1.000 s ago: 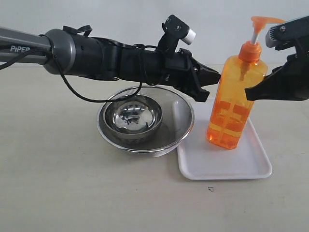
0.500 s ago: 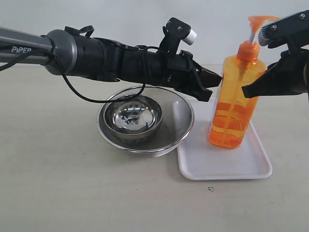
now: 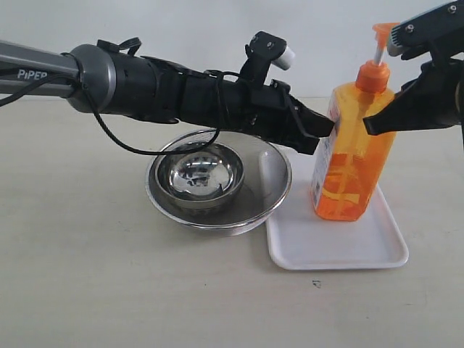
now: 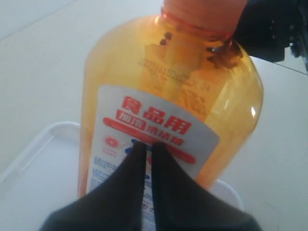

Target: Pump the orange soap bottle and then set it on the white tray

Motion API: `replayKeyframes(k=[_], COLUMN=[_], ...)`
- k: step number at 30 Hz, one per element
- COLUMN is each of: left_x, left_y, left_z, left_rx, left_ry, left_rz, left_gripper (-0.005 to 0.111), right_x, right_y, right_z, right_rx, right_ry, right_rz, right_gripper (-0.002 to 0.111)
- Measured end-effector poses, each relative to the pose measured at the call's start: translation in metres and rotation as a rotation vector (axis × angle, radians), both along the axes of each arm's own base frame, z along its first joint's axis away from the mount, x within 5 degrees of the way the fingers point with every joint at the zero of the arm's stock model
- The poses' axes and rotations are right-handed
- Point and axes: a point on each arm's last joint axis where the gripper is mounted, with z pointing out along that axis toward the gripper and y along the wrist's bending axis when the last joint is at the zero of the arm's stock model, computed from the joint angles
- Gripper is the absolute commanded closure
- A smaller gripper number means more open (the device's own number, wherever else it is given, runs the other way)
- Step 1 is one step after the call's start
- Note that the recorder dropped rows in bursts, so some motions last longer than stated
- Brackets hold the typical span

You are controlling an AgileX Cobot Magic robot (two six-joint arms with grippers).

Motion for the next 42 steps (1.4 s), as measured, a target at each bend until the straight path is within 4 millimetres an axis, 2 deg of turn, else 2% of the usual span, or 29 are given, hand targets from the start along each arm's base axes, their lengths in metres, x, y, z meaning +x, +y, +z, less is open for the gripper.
replayKeyframes(k=[7, 14, 18, 22, 27, 30, 35, 42], left_x=[-0.003, 0.003, 0.007, 0.014, 0.012, 0.003, -0.021, -0.063], left_y=[-0.001, 0.002, 0.01, 0.029, 0.052, 0.069, 0.093, 0.128], left_z=[0.001, -0.002, 0.006, 0.02, 0.032, 0.04, 0.058, 0.08], left_rx=[-0.016, 0.029, 0.061, 0.067, 0.108, 0.138, 0.163, 0.182], left_ry=[0.015, 0.003, -0.012, -0.018, -0.044, -0.057, -0.09, -0.129], left_rz=[-0.027, 0.036, 0.079, 0.146, 0.261, 0.324, 0.386, 0.499], left_gripper=[0.102, 0.102, 0.102, 0.102, 0.102, 0.102, 0.102, 0.102], right_x=[0.001, 0.001, 0.0, -0.006, -0.03, -0.053, -0.091, -0.15], right_y=[0.0, 0.0, -0.001, -0.006, -0.019, -0.025, -0.035, -0.044], right_z=[0.001, 0.001, 0.004, 0.02, 0.033, 0.036, 0.042, 0.05], right_rx=[-0.009, -0.017, -0.016, -0.024, -0.032, 0.013, 0.106, 0.239], right_ry=[-0.006, -0.009, -0.016, -0.077, -0.139, -0.157, -0.211, -0.344], right_rz=[0.006, 0.003, 0.001, -0.032, -0.113, -0.147, -0.182, -0.167], right_gripper=[0.109, 0.109, 0.109, 0.109, 0.109, 0.109, 0.109, 0.109])
